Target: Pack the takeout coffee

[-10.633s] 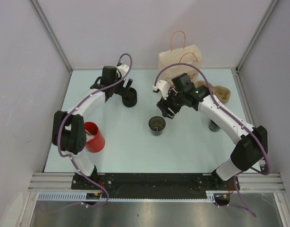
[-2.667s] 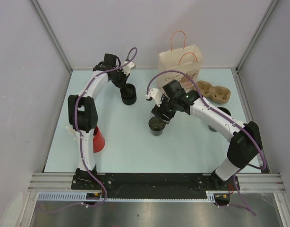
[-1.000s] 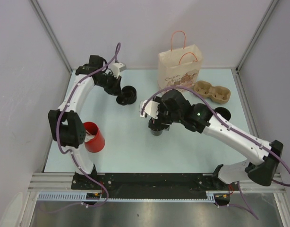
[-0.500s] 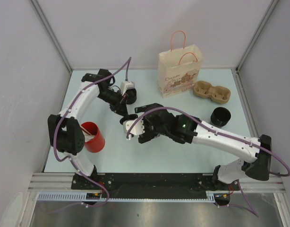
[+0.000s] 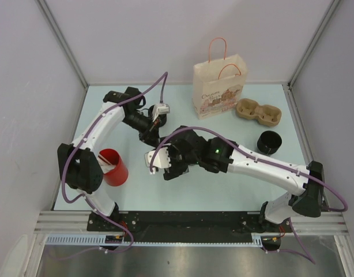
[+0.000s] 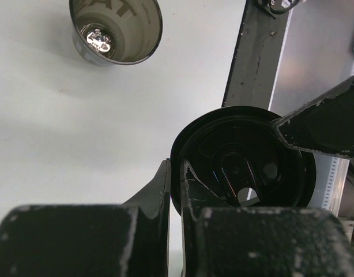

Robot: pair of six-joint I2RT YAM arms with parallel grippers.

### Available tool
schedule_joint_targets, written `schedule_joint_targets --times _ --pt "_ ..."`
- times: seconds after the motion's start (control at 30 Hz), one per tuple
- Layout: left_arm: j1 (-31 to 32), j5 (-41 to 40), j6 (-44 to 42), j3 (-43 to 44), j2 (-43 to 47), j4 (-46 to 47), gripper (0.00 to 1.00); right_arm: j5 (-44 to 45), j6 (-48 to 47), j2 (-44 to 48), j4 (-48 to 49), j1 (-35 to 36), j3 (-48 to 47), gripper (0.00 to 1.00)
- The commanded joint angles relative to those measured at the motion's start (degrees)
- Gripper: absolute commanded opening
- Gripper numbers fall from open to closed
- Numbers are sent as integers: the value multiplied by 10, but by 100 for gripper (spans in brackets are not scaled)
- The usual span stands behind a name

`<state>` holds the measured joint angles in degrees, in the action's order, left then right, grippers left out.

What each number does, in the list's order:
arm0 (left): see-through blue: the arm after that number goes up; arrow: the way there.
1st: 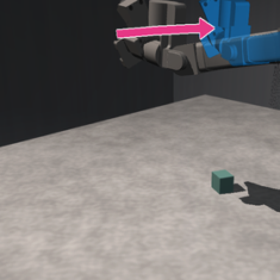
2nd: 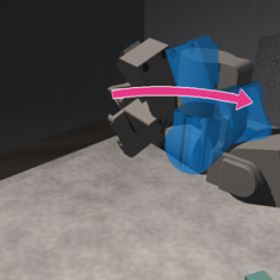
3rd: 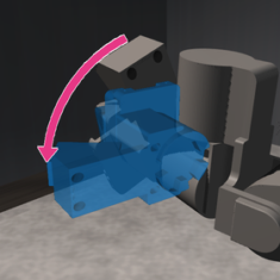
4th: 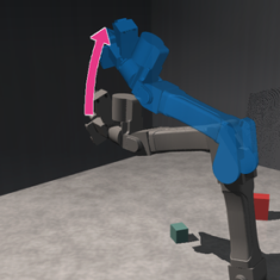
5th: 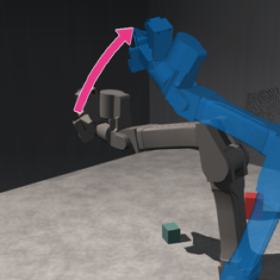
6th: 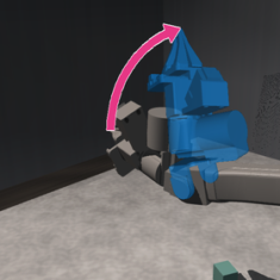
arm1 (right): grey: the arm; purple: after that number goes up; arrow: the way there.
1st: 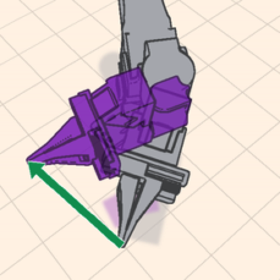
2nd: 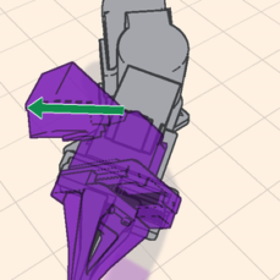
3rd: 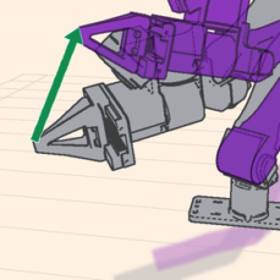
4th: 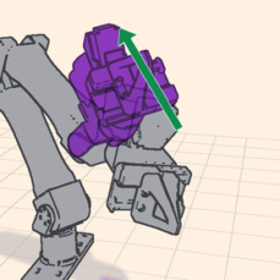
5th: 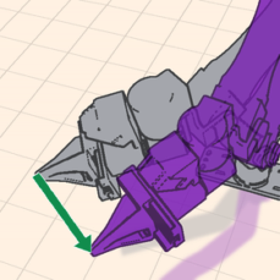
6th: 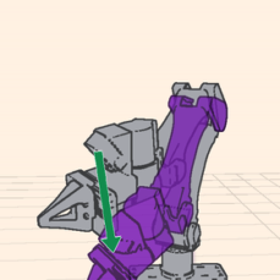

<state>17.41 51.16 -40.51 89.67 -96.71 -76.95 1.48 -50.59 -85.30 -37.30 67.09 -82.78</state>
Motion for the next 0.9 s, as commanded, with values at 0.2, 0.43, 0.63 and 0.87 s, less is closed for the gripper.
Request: schedule_joint_targets --times 0.2,0.43,0.63,0.87 --pt "11 85 -87 -6 23 -69 0 -143 44 -15 -25 -50 -69 83" --pt "12 102 -90 -7 20 -69 0 -147 36 -24 -18 -52 -54 82" --pt "12 106 -88 -9 24 -70 0 -136 39 -30 -3 -55 -38 70" --pt "12 113 -92 -14 36 -70 2 -156 46 -25 -5 -62 -34 15"
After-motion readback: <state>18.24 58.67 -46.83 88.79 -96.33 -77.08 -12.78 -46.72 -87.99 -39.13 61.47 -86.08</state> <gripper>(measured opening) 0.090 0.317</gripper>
